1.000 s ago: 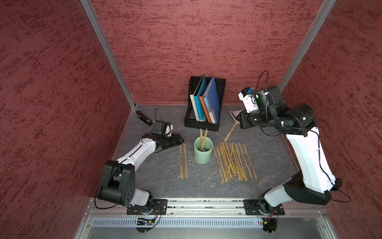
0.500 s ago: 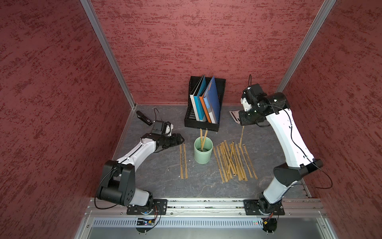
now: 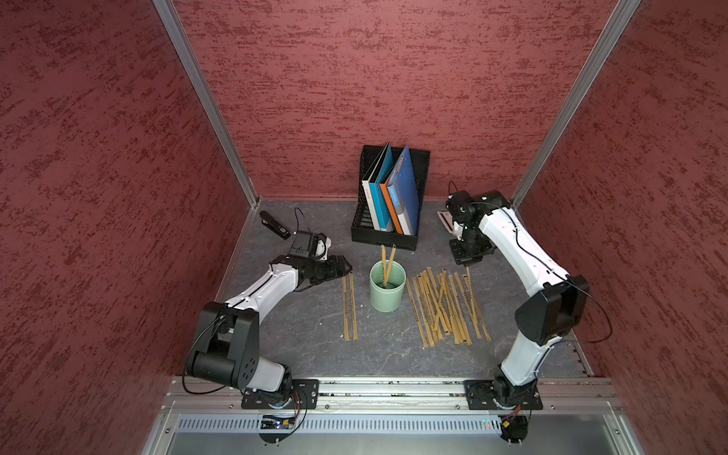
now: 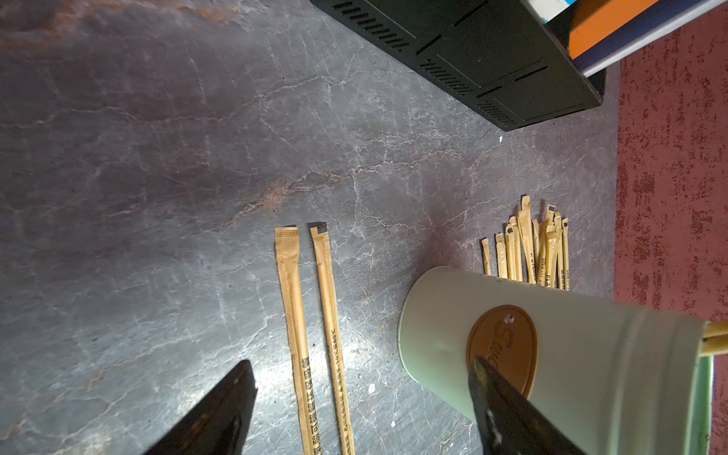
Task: Take the straws out of the storage container
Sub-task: Place the straw at the center of the board.
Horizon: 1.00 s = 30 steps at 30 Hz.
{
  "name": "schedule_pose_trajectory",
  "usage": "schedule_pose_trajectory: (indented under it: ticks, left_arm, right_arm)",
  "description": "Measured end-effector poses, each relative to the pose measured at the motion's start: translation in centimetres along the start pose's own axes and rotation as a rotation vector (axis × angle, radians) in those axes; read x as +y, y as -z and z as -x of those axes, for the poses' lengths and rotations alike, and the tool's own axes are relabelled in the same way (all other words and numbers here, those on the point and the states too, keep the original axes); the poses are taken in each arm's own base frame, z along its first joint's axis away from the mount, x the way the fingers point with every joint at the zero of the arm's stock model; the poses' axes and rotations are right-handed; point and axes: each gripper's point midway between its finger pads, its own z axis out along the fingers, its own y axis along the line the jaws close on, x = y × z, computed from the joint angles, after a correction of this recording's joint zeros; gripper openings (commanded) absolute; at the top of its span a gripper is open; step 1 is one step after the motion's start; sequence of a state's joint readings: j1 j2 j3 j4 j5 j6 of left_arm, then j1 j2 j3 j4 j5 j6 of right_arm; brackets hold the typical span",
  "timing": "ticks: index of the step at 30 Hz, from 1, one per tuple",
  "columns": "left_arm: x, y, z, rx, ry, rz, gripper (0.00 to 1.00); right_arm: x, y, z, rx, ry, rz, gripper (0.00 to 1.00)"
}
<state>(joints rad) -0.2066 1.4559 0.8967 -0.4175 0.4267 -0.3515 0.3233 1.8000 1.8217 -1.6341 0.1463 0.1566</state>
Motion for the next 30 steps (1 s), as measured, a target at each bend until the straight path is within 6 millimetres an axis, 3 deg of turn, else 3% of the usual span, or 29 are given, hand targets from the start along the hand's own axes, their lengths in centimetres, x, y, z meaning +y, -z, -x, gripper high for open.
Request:
schedule_pose_trajectory:
  ticks: [15,26,30]
  left_arm:
    - [0.3,-0.4,-0.1,0.009,0.005,0.006,0.85]
    - [0.8,-0.8,-0.5,0.03,0.016,0.02,0.85]
    - [0.8,-0.8,-0.6,0.033,0.017,0.022,0.85]
  right_arm:
    - [1.2,-7.3,-0.3,0.237,0.068,-0.03,0.0]
    - [1.7,-8.4,0.7,0.232,0.057,0.033,0.0]
    - [1.4,-8.7,0.9,0.234,0.044,0.037,0.06]
